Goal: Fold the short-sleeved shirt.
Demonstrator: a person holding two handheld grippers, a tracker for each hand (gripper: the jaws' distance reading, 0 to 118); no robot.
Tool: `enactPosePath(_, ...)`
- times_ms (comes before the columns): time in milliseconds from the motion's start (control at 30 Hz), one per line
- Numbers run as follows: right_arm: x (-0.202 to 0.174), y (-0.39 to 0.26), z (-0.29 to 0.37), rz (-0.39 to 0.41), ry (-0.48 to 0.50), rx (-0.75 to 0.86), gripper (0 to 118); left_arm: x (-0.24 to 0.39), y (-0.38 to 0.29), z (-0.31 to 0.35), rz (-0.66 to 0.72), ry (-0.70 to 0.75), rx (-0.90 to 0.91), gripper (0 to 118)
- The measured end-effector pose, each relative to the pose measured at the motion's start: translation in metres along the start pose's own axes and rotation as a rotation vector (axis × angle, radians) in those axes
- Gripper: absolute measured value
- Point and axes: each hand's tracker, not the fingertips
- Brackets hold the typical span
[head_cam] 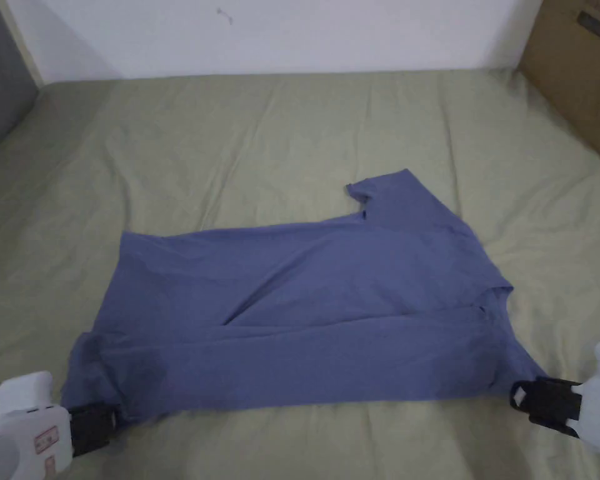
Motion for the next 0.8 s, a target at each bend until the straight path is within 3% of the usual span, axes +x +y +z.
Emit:
enactPosePath(33,0.000,0.004,-0.006,0.017,-0.004,0.018,96,0.000,0.001,0.005,-0.009,0.006,0.003,29)
enactPosePath(67,0.001,0.009,-0.016,0.035,-0.012,0.040,98,-0.001,0.001,0.009,-0.023,0.008,0.023,15)
enactPosePath(167,0.014,0.026,-0.063,0.037,-0.037,0.043,98,-0.016,0.011,0.011,0.032,-0.066,0.014,14)
enactPosePath(233,0.008,0.031,-0.084,-0.029,-0.117,-0.102,95,-0.016,0.014,0.010,0.037,-0.056,0.011,12)
enactPosePath(267,0.000,0.032,-0.087,0.022,-0.140,-0.074,94,-0.014,0.014,0.011,0.024,-0.052,0.015,12)
enactPosePath(300,-0.012,0.035,-0.082,0.100,-0.188,-0.066,81,-0.012,0.015,0.014,0.004,-0.046,0.018,12)
enactPosePath(333,-0.020,0.037,-0.078,0.142,-0.180,-0.068,38,-0.011,0.016,0.016,-0.022,-0.043,0.023,12)
enactPosePath(367,-0.022,0.039,-0.074,0.104,-0.105,-0.046,9,-0.006,0.015,0.021,-0.039,-0.043,0.028,12)
enactPosePath(400,-0.024,0.037,-0.071,0.025,-0.045,-0.066,9,-0.004,0.016,0.024,-0.045,-0.038,0.032,12)
enactPosePath(433,-0.025,0.040,-0.073,0.024,-0.040,-0.106,9,-0.004,0.018,0.026,-0.049,-0.034,0.037,12)
enactPosePath(500,-0.025,0.040,-0.074,0.098,-0.112,-0.084,9,-0.010,0.024,0.031,-0.038,-0.049,0.052,12)
enactPosePath(700,-0.006,0.035,-0.021,0.040,-0.029,-0.055,9,-0.022,0.024,0.051,-0.081,-0.084,0.059,11)
enactPosePath(800,0.000,0.017,-0.002,0.090,-0.057,-0.069,9,-0.021,0.009,0.062,-0.129,-0.067,0.046,11)
